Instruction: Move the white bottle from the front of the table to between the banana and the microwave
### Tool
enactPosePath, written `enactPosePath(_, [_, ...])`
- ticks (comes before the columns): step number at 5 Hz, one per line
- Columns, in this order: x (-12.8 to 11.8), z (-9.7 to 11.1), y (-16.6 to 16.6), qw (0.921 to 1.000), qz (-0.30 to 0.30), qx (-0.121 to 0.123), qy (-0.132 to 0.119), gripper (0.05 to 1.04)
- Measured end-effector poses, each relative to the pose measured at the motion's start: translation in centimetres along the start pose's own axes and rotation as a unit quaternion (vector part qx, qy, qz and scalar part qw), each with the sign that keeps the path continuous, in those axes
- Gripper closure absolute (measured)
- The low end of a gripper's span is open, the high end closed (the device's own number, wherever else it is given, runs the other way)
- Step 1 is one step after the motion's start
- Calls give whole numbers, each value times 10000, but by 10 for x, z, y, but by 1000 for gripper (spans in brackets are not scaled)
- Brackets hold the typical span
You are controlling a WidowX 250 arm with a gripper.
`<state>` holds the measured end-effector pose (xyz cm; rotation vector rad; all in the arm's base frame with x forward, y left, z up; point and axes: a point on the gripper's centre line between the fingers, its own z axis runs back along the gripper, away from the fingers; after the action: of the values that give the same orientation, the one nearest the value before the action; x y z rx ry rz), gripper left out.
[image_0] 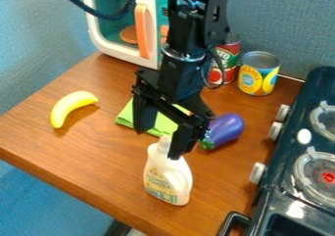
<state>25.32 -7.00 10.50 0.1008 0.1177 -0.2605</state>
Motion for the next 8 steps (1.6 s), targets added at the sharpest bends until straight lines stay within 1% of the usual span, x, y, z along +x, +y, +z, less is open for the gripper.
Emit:
enactPosePath(1, [0, -2, 0, 10000, -15, 17, 37, 137])
enactPosePath(2, [2, -5, 0, 10000, -27, 18, 52, 424])
enactPosePath(3, [5, -5, 0, 10000, -26, 31, -41, 711])
enactPosePath(4, [4, -6, 0, 10000, -42, 32, -42, 817])
enactPosePath(5, [3, -5, 0, 10000, -20, 7, -54, 818])
enactPosePath(6, [-4, 18, 17, 9987, 152, -182, -442, 832])
enactPosePath(7, [-4, 51, 47, 9926, 286, -376, -1120, 835])
enactPosePath(8, [10, 65, 79, 9908, 429, -346, -1240, 835])
